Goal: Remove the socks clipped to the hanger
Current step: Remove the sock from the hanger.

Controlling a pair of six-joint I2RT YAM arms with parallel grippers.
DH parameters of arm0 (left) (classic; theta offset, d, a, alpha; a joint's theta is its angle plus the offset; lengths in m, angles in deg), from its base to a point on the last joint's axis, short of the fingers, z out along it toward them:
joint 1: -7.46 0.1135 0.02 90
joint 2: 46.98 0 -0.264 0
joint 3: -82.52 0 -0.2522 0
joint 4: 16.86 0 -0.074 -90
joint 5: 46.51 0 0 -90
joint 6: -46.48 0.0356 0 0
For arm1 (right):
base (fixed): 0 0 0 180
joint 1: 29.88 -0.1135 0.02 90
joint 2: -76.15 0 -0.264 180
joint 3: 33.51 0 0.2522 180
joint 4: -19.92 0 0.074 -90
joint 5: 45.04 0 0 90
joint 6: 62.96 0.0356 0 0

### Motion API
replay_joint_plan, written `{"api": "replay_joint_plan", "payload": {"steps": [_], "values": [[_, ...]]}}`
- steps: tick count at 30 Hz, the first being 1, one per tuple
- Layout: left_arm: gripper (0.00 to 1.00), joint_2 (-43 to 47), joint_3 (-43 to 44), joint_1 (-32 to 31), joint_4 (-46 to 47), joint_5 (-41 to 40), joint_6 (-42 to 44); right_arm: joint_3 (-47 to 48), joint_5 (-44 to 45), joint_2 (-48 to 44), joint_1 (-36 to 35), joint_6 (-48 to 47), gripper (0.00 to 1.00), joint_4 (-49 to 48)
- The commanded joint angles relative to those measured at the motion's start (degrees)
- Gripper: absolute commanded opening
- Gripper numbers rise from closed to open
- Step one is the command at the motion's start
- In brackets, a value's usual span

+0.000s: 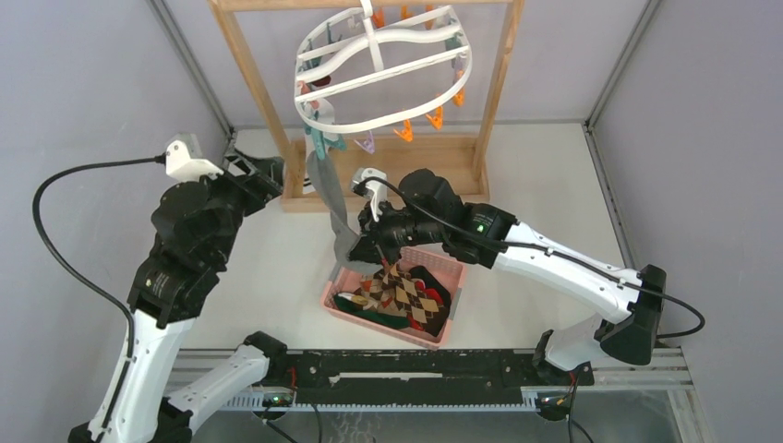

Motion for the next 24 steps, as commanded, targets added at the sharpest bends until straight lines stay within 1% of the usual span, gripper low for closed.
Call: {"api": "replay_joint_plan", "payload": {"steps": [1, 5, 8, 11, 18, 24], "values": [[0.78, 1.5, -3.8, 1.4, 4.0, 3.3, -0.4, 2.0, -4.1, -1.2, -0.8, 0.4, 0.0, -3.0], [0.77, 1.2, -6.0, 2.3, 10.1, 7.2, -0.3, 0.8, -4.4, -2.1, -1.2, 0.9, 0.0, -1.7], [0.76, -0.5, -4.8, 2.7, 10.4, 8.6, -0.2, -1.4, -3.0, -4.2, -0.6, 1.3, 0.0, -1.5], [0.75, -1.0, -4.3, 2.9, 10.7, 9.2, -0.1, -3.9, -2.7, -7.5, 2.0, 3.0, 0.0, -1.9], [0.73, -0.8, -4.3, 2.9, 10.7, 9.9, -0.3, -8.9, -5.7, -13.3, 15.1, 6.0, 0.0, -3.7], [0.73, -0.4, -4.0, 2.9, 9.8, 10.1, -0.4, -9.6, -10.6, -13.9, 27.1, 7.2, 0.0, -5.3]]}}
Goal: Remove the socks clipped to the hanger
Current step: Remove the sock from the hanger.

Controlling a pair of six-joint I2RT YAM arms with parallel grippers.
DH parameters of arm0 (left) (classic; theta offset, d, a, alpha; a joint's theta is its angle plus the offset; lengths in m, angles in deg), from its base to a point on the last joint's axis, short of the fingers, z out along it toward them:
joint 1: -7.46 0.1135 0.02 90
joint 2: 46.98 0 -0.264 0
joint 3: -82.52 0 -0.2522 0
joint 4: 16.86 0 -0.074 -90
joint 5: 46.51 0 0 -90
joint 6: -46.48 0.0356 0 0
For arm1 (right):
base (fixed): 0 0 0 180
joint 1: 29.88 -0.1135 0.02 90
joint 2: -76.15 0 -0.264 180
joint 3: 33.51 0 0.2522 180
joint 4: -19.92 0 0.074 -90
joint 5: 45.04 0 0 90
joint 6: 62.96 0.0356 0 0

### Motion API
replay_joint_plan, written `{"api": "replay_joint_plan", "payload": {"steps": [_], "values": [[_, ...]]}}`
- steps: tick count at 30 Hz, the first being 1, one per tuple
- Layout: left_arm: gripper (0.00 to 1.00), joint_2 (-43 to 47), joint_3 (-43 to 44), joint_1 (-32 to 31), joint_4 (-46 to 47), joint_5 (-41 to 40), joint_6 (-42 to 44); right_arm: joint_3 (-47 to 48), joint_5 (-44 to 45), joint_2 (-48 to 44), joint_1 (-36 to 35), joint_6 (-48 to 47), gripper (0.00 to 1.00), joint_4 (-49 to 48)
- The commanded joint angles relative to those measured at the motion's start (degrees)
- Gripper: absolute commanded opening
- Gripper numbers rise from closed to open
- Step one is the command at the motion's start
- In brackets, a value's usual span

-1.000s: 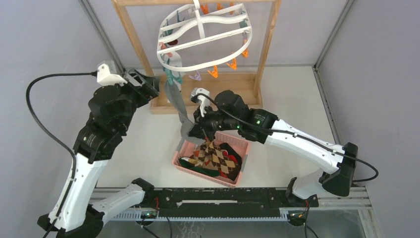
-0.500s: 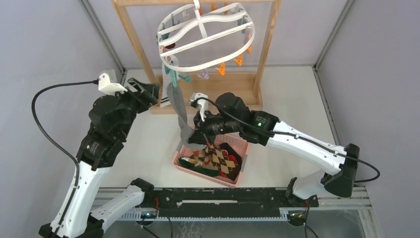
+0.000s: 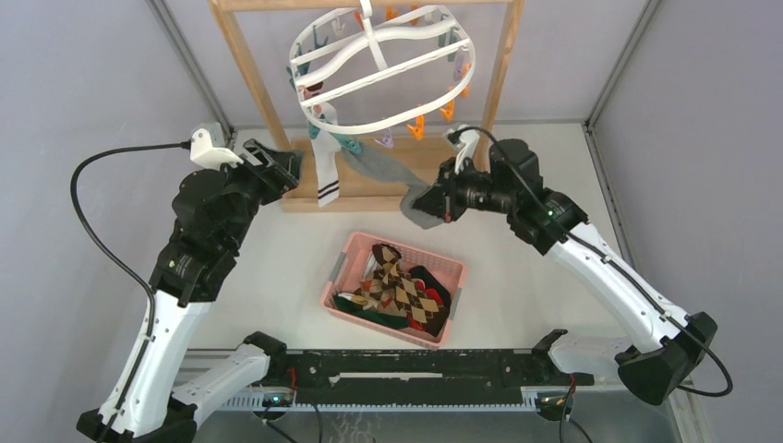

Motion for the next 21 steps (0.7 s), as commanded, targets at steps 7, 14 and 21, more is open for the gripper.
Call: {"api": "replay_joint_plan", "payload": {"steps": [7, 14, 21], "values": [[0.73, 1.3, 1.3, 0.5, 0.6, 1.3, -0.8, 0.0, -6.6, 0.5, 17.5, 4.8, 0.0, -7.3], [0.73, 0.9, 2.5, 0.4, -0.4, 2.2, -0.9, 0.2, -7.7, 2.8, 24.0, 9.2, 0.0, -12.2], [0.74, 1.4, 2.3, 0.4, -2.0, 4.2, -0.8, 0.5, -6.5, 6.6, 31.6, 17.1, 0.0, -20.1]]}}
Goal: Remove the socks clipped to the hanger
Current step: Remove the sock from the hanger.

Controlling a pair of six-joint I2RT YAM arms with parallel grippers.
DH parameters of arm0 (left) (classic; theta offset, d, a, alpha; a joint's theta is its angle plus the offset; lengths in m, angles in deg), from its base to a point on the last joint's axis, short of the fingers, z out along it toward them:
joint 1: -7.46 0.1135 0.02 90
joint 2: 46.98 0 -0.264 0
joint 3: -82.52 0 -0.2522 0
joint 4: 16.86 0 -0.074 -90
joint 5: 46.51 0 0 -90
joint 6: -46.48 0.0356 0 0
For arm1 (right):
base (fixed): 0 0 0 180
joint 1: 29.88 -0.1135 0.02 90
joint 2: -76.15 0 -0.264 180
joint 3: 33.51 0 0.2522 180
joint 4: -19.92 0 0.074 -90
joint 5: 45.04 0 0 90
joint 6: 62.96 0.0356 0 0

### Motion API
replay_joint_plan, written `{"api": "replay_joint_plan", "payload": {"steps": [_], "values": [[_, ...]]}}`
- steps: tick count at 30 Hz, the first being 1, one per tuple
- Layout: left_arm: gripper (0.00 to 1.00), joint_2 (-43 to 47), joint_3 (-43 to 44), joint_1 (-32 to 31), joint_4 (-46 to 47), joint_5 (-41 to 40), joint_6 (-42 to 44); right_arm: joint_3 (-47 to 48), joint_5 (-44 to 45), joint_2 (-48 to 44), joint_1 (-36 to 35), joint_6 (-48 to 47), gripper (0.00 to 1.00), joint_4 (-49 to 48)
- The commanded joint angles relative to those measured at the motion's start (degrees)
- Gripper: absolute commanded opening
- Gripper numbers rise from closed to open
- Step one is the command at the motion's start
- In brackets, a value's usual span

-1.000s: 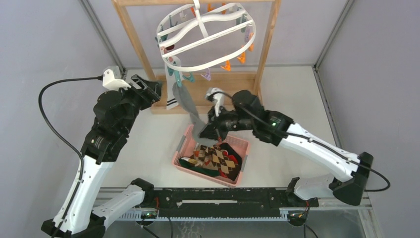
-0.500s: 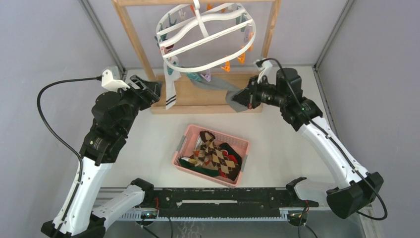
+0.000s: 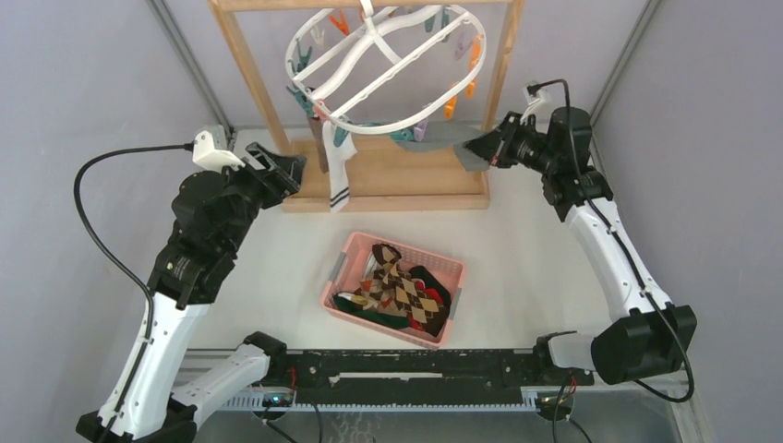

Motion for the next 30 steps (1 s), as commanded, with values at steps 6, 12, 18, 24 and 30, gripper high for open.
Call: {"api": "replay_joint_plan", "payload": {"steps": [6, 12, 18, 24, 30], "values": [[0.74, 0.9, 1.1, 0.4, 0.1, 4.2, -0.5, 4.5, 2.0, 6.9, 9.5, 10.0, 0.0, -9.3], [0.75, 0.2, 1.5, 0.4, 0.5, 5.5, -0.3, 9.0, 2.8, 11.1, 12.3, 11.2, 0.0, -8.9], [0.75, -0.6, 2.1, 0.5, 0.8, 5.9, 0.3, 10.5, 1.6, 11.3, 11.2, 10.6, 0.0, -6.7], [0.75, -1.5, 3.0, 0.4, 0.8, 6.2, 0.3, 3.6, 1.6, 4.6, 4.6, 7.0, 0.0, -2.1], [0.74, -2.0, 3.3, 0.3, 1.3, 7.1, -1.3, 1.5, 3.0, -1.3, -2.1, 0.6, 0.0, 6.8]]}}
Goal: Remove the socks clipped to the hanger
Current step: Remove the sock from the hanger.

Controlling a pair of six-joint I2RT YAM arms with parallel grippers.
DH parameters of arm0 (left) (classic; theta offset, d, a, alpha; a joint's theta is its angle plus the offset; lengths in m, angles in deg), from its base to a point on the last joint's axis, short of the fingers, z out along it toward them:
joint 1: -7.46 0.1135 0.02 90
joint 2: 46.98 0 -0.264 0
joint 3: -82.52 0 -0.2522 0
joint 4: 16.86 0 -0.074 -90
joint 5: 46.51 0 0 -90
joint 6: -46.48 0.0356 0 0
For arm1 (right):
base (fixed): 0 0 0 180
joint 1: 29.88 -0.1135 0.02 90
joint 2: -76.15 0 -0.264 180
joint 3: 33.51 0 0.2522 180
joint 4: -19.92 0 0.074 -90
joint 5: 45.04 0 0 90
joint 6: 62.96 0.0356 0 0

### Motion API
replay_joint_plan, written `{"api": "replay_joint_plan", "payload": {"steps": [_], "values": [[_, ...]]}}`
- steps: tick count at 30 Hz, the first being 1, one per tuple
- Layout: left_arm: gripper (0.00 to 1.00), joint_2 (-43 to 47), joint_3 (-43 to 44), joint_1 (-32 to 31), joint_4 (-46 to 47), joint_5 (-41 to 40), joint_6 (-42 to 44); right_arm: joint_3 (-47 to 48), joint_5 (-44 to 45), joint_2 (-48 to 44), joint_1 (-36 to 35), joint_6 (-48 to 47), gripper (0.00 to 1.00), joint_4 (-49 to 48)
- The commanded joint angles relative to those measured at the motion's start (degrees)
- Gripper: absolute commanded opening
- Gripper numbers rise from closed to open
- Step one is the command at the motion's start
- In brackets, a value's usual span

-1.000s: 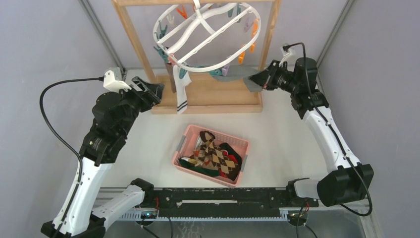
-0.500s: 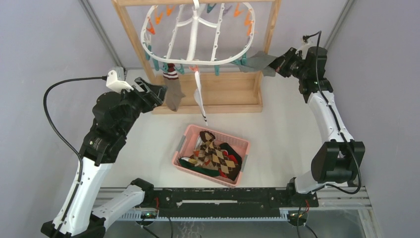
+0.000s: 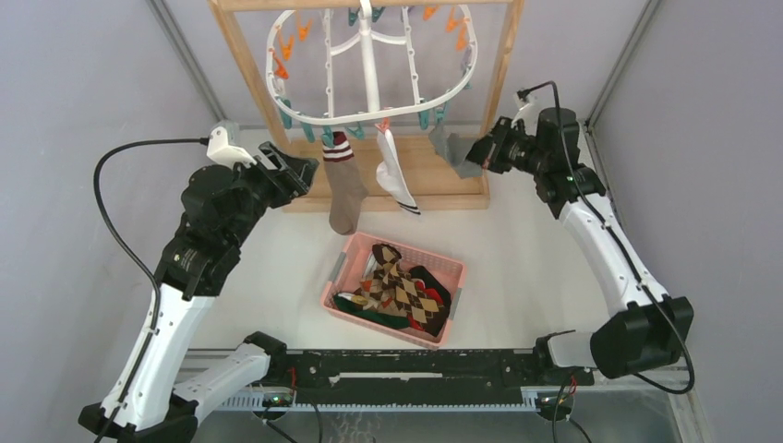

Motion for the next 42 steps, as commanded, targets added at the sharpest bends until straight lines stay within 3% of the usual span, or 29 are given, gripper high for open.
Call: {"api": "replay_joint_plan", "payload": {"steps": [1, 8, 14, 25, 29, 42], "values": [[0.73, -0.1, 3.3, 0.3, 1.8, 1.9, -1.5, 0.2, 0.9, -5.9, -3.9, -6.1, 0.0, 5.8], [0.72, -2.2, 7.1, -2.6, 0.5, 1.8, -4.3, 0.3, 3.4, -11.4, -9.2, -8.7, 0.0, 11.1], [0.78, -7.6, 14.8, -9.9, -1.0, -1.7, -6.2, 0.2, 6.2, -12.9, -13.6, -10.8, 0.0, 13.9], [0.78, -15.3, 22.7, -22.9, -1.7, -8.9, -5.4, 0.2, 9.2, -13.7, -20.1, -10.5, 0.0, 13.5], [0.77, -16.2, 22.8, -25.4, -1.7, -11.0, -4.6, 0.3, 10.6, -13.9, -22.8, -10.5, 0.0, 13.7], [0.65, -16.7, 15.1, -26.5, 11.6, -9.7, 4.7, -0.9, 11.7, -15.7, -26.2, -9.7, 0.0, 14.0]]}}
